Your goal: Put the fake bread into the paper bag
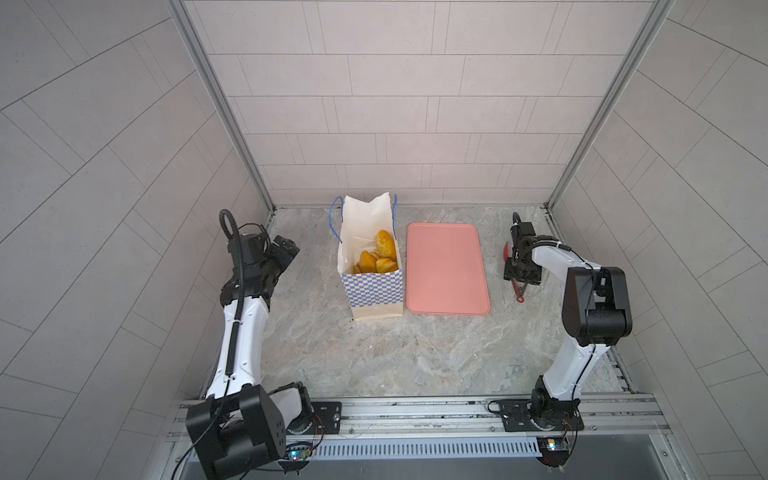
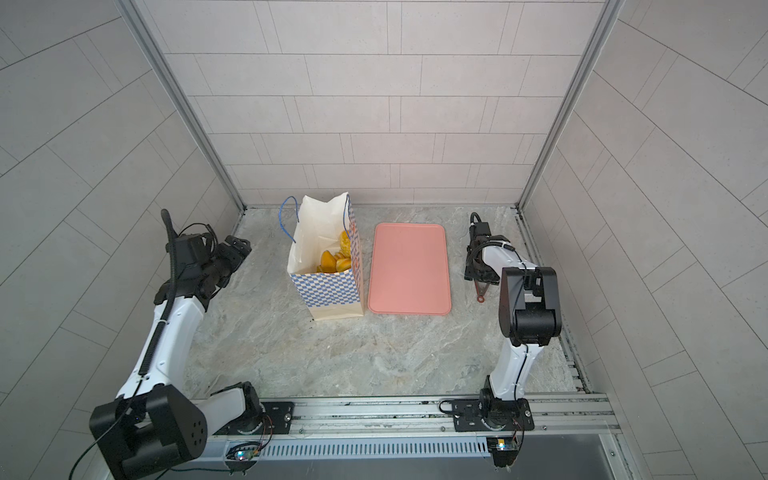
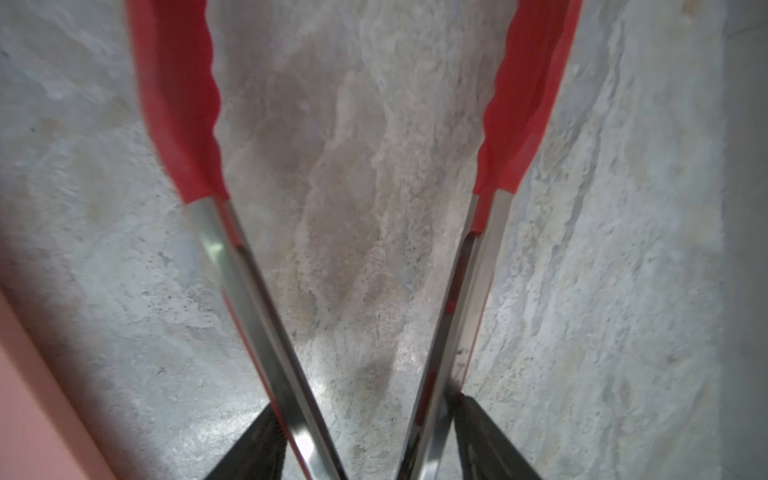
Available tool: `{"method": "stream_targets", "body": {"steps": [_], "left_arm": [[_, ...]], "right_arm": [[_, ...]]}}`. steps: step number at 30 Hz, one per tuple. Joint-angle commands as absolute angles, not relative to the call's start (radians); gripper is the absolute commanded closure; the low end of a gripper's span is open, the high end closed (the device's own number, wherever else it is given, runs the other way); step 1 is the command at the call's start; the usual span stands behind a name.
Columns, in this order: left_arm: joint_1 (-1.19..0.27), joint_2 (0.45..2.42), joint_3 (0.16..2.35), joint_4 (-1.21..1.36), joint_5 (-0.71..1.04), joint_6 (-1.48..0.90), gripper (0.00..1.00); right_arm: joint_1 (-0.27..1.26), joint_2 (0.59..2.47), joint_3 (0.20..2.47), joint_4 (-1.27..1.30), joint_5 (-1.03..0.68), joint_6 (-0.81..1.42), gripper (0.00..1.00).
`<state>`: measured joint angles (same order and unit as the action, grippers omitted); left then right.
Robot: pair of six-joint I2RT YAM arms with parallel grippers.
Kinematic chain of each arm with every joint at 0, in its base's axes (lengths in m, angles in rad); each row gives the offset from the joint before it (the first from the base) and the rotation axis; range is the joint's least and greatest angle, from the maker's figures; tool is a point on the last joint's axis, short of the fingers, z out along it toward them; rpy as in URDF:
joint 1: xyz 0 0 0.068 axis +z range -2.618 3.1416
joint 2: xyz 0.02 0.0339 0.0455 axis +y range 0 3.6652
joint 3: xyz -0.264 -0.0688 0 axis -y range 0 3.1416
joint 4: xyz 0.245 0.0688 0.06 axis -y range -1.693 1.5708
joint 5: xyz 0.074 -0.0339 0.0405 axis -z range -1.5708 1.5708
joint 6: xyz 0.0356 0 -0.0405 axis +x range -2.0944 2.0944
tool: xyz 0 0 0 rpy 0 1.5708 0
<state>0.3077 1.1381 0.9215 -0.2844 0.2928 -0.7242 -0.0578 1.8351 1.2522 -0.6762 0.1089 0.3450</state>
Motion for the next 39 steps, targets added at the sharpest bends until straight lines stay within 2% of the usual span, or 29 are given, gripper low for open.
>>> {"method": "stream_targets", "body": {"steps": [1,3,4,11,16,18,20,22,24,31,39], "left_arm": [[0.313,1.119,0.900,-0.268,0.261,-0.680,0.07],[0.312,1.112,0.889,-0.279,0.226,-0.669,0.06],[0.310,1.102,0.877,-0.278,0.202,-0.668,0.05],[0.274,1.021,0.808,-0.250,0.028,-0.588,0.03],[0.247,1.020,0.775,-0.211,-0.086,-0.580,0.03],[0.220,1.027,0.773,-0.197,-0.147,-0.572,0.03],[0.170,1.041,0.766,-0.163,-0.227,-0.537,0.03],[0.119,1.080,0.767,-0.135,-0.295,-0.495,0.03],[0.089,1.131,0.767,-0.112,-0.336,-0.467,0.03],[0.040,1.223,0.663,0.067,-0.391,-0.366,0.02],[0.037,1.310,0.517,0.344,-0.371,-0.271,0.00]], "right_arm": [[-0.060,1.807,1.231,-0.663,0.110,0.358,0.27],[-0.064,1.791,1.215,-0.655,0.112,0.359,0.20],[-0.064,1.782,1.207,-0.649,0.110,0.359,0.01],[-0.064,1.639,1.153,-0.592,0.134,0.381,0.01],[-0.059,1.391,1.035,-0.455,0.271,0.463,0.01],[-0.046,1.270,0.921,-0.248,0.222,0.404,0.01],[-0.018,1.171,0.789,-0.022,0.277,0.417,0.01],[0.003,1.089,0.615,0.307,0.273,0.321,0.01],[0.015,1.041,0.498,0.523,0.285,0.279,0.01],[0.014,1.094,0.583,0.314,0.377,0.203,0.01],[0.018,1.199,0.383,0.583,0.336,0.107,0.01]]}}
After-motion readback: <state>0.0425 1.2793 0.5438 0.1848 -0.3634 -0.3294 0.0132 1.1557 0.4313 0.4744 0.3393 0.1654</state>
